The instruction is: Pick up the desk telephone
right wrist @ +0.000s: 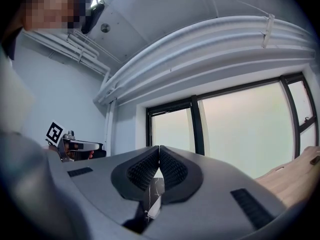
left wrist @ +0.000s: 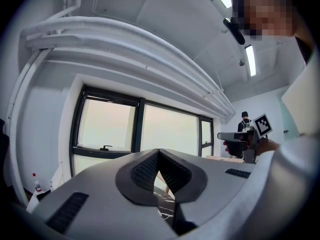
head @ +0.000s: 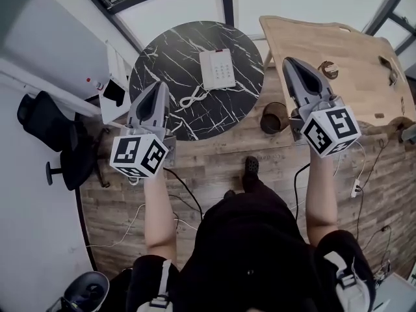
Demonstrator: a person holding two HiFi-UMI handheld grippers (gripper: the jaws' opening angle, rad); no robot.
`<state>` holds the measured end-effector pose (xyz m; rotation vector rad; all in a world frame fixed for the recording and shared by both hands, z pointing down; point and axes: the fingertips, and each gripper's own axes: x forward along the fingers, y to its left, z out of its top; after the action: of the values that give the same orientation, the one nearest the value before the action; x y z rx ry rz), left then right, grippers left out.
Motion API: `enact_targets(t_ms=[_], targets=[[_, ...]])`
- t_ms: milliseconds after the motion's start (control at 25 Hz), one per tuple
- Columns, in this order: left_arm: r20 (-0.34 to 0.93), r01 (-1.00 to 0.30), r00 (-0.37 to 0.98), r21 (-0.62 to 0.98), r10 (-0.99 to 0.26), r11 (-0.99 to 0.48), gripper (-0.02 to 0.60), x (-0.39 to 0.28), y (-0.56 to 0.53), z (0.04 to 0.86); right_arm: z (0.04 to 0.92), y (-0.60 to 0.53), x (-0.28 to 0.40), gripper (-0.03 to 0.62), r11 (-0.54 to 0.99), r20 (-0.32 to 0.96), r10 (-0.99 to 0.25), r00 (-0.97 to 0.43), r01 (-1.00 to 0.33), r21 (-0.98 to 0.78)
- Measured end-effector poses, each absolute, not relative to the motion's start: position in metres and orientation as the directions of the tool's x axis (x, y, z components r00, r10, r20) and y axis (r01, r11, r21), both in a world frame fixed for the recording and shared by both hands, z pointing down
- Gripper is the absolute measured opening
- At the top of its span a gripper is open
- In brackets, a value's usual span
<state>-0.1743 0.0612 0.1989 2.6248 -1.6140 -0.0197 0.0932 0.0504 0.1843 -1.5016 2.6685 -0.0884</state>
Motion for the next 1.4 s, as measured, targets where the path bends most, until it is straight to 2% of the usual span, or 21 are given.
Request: enact_targets(t_ms=[440,760,1400], targets=[[0.01,-0.911,0.412,0.03,-0.911,-0.412,0.014,-0.132,0.006,0.192,0.182,-0.017,0.127,0.029,0.574,-0.074,-0.819,-0.569,-0.814,-0.089],[0.023,-0.924,0.382,0.026,-0.924,-0.381,0.014,-0.112,-0.021,0.202,0.199,-0.049,0.141,0.029,0.601,-0.054,-0.799,-0.599,-0.793,-0.101],[0.096,-0.934,0.357,0.038,-0.929,-0.355,0.014,-0.114,-0.046,0.231,0.227,-0.08,0.141,0.029,0.603,-0.003,-0.794,-0.608,-0.786,-0.133]])
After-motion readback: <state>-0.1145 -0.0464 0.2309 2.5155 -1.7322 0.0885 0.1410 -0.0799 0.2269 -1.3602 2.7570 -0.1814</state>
